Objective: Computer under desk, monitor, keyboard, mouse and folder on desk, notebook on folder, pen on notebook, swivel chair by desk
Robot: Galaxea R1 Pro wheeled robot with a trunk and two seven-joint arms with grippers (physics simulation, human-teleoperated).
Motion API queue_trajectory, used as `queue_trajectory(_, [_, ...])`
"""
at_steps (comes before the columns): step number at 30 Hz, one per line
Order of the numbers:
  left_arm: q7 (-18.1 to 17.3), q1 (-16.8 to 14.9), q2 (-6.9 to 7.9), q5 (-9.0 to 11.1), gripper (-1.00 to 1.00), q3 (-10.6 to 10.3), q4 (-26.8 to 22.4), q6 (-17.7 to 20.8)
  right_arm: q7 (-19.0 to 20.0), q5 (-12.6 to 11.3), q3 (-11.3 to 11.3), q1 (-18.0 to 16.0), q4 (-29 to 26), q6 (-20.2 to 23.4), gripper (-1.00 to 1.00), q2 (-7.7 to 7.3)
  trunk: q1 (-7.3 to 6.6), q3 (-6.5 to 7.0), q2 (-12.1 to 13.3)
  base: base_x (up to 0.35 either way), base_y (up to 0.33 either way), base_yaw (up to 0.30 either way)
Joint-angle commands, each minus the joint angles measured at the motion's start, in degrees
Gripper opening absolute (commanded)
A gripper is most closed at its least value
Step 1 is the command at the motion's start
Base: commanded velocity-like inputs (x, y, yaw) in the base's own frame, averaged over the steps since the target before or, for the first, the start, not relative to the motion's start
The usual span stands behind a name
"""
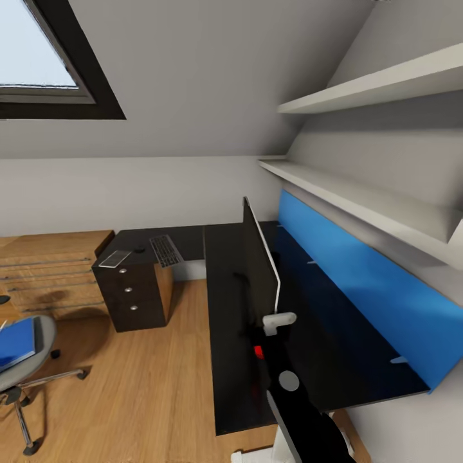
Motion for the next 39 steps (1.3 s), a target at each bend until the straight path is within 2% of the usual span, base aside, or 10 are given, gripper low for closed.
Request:
queue_trajectory(1, [0.1, 0.0, 0.02, 0.4, 1.0, -0.5, -0.1, -0.1, -0.3, 0.6, 0.1, -0.1, -0.1, 0.5, 1.0, 0.0, 0.02, -0.14, -0.1, -0.147, 0.128, 0.0])
queue_trajectory(22, [0.2, 0.0, 0.03, 0.4, 1.0, -0.5, -0.1, -0.1, -0.4, 0.6, 0.1, -0.1, 0.0, 0.5, 1.0, 0.0, 0.02, -0.14, -0.1, -0.038, 0.049, 0.0])
queue_trajectory(39, [0.1, 0.0, 0.03, 0.4, 1.0, -0.5, -0.1, -0.1, -0.4, 0.7, 0.0, -0.1, 0.0, 0.4, 1.0, 0.0, 0.02, -0.14, -0.1, -0.177, -0.057, 0.0])
